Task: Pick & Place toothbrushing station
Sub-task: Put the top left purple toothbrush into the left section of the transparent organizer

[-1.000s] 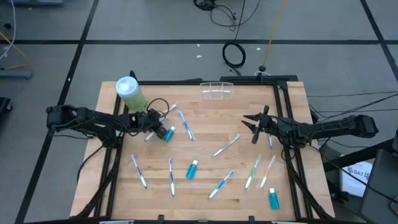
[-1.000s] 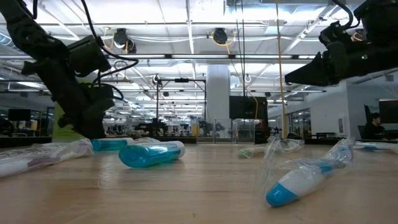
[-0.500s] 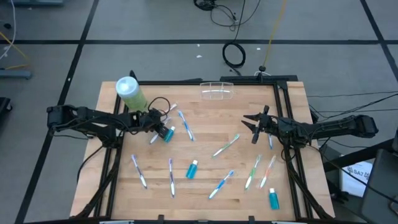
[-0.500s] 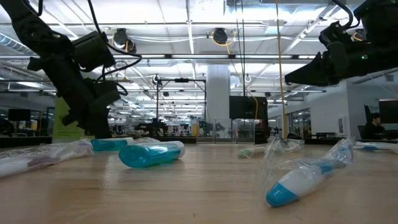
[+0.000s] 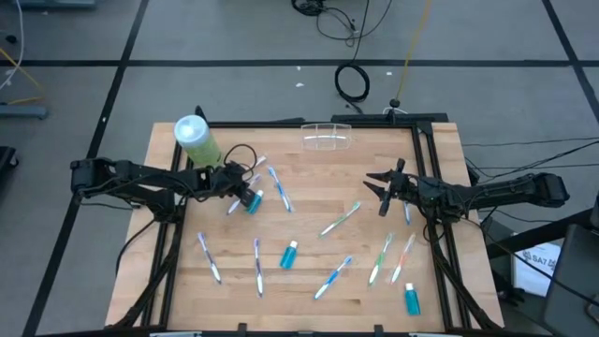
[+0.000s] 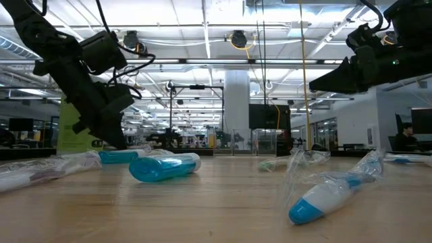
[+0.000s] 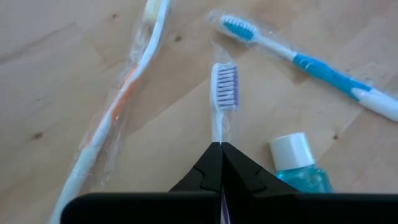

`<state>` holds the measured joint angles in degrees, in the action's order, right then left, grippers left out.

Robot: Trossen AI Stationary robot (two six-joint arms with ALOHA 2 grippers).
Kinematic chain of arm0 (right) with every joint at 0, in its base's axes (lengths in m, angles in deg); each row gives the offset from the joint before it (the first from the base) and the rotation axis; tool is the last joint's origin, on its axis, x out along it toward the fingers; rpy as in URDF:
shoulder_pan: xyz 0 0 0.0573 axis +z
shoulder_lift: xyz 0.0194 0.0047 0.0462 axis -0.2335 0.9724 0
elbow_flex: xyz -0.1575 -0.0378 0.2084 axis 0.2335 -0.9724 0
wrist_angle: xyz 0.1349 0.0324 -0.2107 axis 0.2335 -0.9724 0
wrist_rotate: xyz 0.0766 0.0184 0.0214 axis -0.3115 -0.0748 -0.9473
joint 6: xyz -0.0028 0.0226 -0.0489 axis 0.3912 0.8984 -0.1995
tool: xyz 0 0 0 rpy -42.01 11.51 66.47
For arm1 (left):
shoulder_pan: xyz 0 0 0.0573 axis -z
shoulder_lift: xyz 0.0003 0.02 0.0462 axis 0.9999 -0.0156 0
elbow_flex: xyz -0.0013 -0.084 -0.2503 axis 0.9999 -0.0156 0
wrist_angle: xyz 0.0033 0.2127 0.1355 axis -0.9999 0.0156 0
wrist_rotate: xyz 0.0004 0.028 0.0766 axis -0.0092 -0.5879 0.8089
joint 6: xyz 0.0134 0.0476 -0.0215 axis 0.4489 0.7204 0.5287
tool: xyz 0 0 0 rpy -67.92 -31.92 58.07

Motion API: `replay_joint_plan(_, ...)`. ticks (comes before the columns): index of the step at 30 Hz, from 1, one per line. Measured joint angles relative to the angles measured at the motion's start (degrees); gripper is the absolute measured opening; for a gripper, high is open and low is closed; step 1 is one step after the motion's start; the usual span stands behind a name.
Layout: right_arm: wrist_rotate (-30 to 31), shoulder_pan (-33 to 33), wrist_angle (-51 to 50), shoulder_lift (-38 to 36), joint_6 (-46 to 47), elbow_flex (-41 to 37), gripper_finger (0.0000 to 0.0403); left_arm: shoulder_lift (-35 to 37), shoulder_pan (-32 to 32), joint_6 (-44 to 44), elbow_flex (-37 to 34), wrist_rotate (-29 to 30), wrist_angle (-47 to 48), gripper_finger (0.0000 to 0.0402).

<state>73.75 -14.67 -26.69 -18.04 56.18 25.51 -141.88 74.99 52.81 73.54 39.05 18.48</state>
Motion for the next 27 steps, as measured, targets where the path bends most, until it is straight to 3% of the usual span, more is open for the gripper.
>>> replay_joint_plan(27, 0.1, 0.0, 0.5, 0.0, 0.0, 0.0, 0.0114, 0.0, 0.0, 8.3, 0.1, 0.3, -21.5, 0.0001)
